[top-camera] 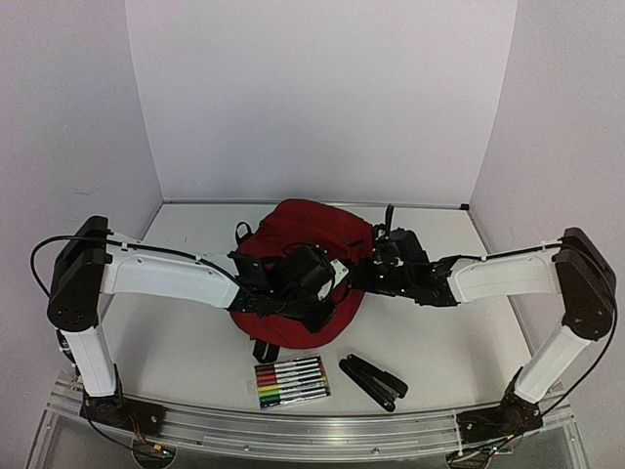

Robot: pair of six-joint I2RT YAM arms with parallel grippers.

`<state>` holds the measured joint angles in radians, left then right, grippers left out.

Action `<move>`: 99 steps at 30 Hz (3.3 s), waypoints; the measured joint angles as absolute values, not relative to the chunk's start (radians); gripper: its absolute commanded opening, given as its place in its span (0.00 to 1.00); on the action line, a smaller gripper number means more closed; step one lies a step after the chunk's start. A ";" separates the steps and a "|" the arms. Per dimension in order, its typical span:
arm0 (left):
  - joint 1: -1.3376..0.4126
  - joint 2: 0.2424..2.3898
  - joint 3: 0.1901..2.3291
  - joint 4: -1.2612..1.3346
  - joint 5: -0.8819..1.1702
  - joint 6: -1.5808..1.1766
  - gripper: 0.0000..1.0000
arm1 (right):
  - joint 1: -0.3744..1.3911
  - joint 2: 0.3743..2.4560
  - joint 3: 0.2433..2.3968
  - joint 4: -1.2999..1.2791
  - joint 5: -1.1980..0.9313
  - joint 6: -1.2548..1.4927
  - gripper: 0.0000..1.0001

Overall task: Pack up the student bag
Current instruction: Zip the student bag at the center of the board, then adjust the student bag at the center of the board.

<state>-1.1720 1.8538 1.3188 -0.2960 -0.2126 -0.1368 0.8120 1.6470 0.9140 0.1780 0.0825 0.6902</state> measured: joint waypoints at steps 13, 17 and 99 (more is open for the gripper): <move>-1.173 1.767 1.134 -0.292 -0.239 -0.166 0.00 | 0.763 1.645 0.925 0.171 0.101 0.692 0.00; -1.173 1.711 1.085 -0.290 -0.251 -0.182 0.00 | 0.740 1.664 0.958 0.165 0.097 0.686 0.00; -0.245 1.896 1.384 -0.105 0.450 -0.516 0.82 | 0.748 1.398 0.844 -0.015 -0.140 0.624 0.67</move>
<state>-0.2453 1.8962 1.3836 -0.1052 0.4496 -0.5163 0.7476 1.3975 0.8442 -0.0152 -0.1397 0.6237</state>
